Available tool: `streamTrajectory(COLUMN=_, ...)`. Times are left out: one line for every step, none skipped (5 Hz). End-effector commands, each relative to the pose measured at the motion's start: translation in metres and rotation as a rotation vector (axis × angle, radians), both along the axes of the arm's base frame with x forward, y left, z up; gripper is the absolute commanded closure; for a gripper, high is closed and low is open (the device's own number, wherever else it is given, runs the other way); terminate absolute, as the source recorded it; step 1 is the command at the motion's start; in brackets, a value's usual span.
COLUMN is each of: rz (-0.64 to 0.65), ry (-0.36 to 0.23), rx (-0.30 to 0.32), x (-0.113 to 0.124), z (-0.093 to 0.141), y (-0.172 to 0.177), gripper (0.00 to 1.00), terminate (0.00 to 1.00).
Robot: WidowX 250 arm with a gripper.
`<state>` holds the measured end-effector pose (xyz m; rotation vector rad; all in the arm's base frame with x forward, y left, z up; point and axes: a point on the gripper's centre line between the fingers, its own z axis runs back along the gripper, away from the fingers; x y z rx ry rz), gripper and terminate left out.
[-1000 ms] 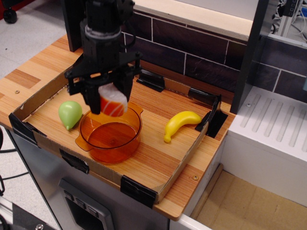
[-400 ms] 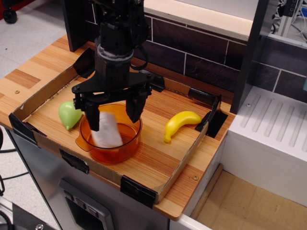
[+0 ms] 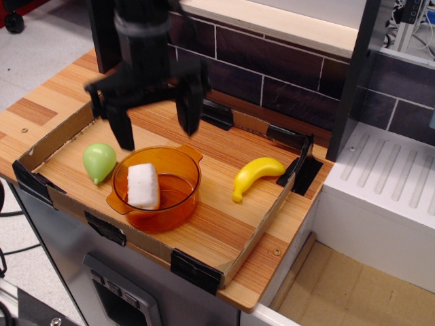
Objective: Put sushi in pot
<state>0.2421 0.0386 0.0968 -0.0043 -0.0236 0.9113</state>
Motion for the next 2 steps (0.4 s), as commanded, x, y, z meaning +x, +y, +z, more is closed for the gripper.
streamTrajectory(rz=-0.005, ry=-0.079, rx=-0.026, x=-0.0036, z=0.0364, y=0.0169, gripper=0.0, terminate=0.0)
streamTrajectory(rz=-0.005, ry=-0.079, rx=-0.026, x=-0.0036, z=0.0364, y=0.0169, gripper=0.0, terminate=1.0)
